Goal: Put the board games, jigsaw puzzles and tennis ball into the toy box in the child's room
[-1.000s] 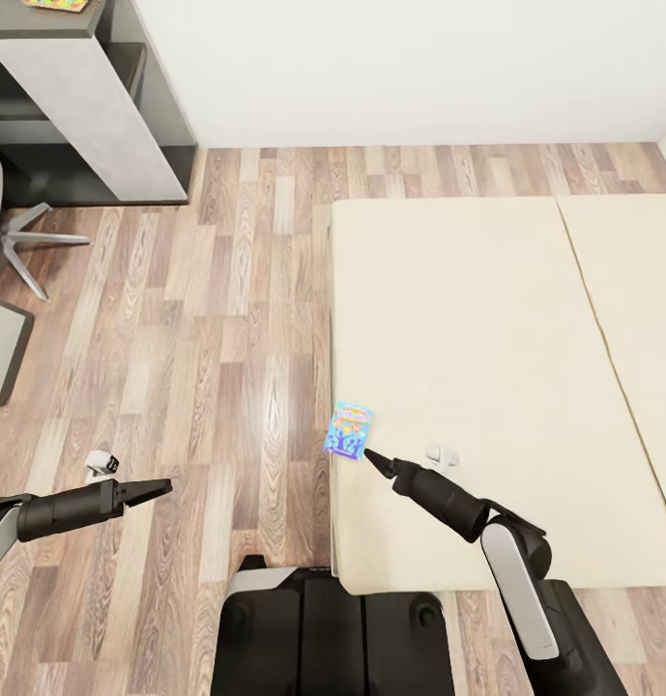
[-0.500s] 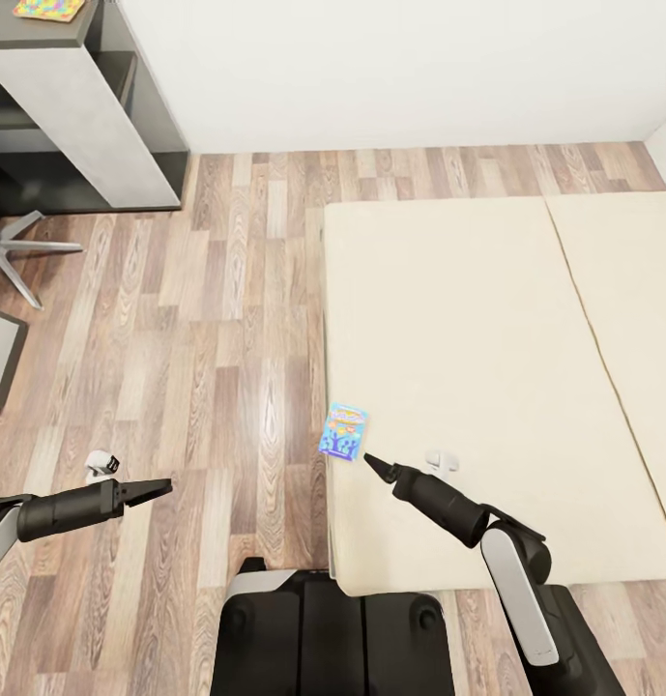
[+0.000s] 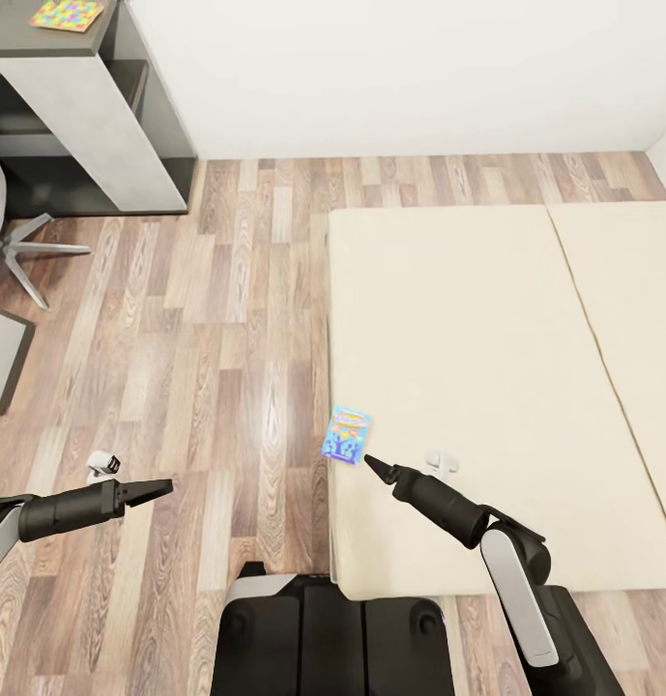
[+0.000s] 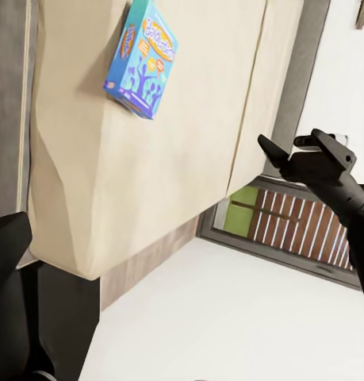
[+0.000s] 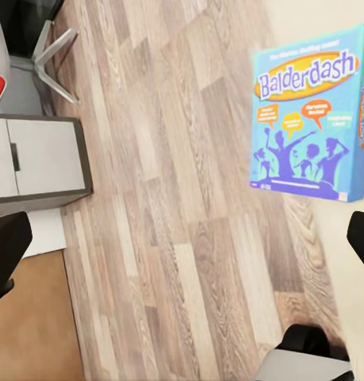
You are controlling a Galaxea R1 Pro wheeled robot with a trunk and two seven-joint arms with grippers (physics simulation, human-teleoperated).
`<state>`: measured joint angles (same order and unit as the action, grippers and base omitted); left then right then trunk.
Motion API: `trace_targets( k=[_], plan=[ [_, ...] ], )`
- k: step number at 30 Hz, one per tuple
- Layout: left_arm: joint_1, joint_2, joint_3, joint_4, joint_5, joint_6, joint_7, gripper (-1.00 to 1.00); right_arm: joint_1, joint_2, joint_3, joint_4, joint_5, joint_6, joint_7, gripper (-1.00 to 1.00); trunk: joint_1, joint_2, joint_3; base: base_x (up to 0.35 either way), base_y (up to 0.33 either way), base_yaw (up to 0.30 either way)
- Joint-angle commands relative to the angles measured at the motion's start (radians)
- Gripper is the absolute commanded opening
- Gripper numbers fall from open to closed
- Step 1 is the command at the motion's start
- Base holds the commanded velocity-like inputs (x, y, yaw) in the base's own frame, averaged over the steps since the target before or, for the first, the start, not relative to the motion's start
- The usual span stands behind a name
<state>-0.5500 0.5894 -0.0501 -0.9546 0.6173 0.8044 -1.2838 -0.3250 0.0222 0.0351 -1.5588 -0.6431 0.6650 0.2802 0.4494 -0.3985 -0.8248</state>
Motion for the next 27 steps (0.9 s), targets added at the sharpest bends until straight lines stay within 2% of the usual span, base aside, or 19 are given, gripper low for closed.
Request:
trace_targets(
  k=[1,10,23,25,27],
  plan=[
    [-0.001,0.001,-0.004,0.000,0.007,0.009,0.000,1.00,0.000,0.000,-0.001,0.000,-0.001,0.005,0.002,1.00,0.001,-0.002,0.000,0.000,0.000,0.093],
    [-0.001,0.001,-0.004,0.000,0.007,0.009,0.000,1.00,-0.001,-0.001,-0.003,0.002,-0.001,0.005,0.002,1.00,0.001,-0.002,0.013,0.000,0.000,0.078],
    [-0.001,-0.003,-0.009,0.001,0.006,0.009,0.009,1.00,0.000,0.001,-0.001,0.003,0.000,0.003,-0.002,1.00,0.001,-0.002,0.023,0.000,0.000,0.006],
    [-0.001,-0.004,-0.009,0.001,0.000,0.009,0.015,1.00,0.000,0.001,-0.001,0.005,0.003,0.003,-0.003,1.00,0.001,-0.002,0.024,0.000,0.000,0.000],
    [-0.001,-0.005,-0.006,0.002,-0.022,0.010,0.039,1.00,0.000,0.001,-0.001,0.008,0.019,0.003,-0.003,1.00,0.001,-0.002,0.025,0.000,0.000,0.000]
  ],
)
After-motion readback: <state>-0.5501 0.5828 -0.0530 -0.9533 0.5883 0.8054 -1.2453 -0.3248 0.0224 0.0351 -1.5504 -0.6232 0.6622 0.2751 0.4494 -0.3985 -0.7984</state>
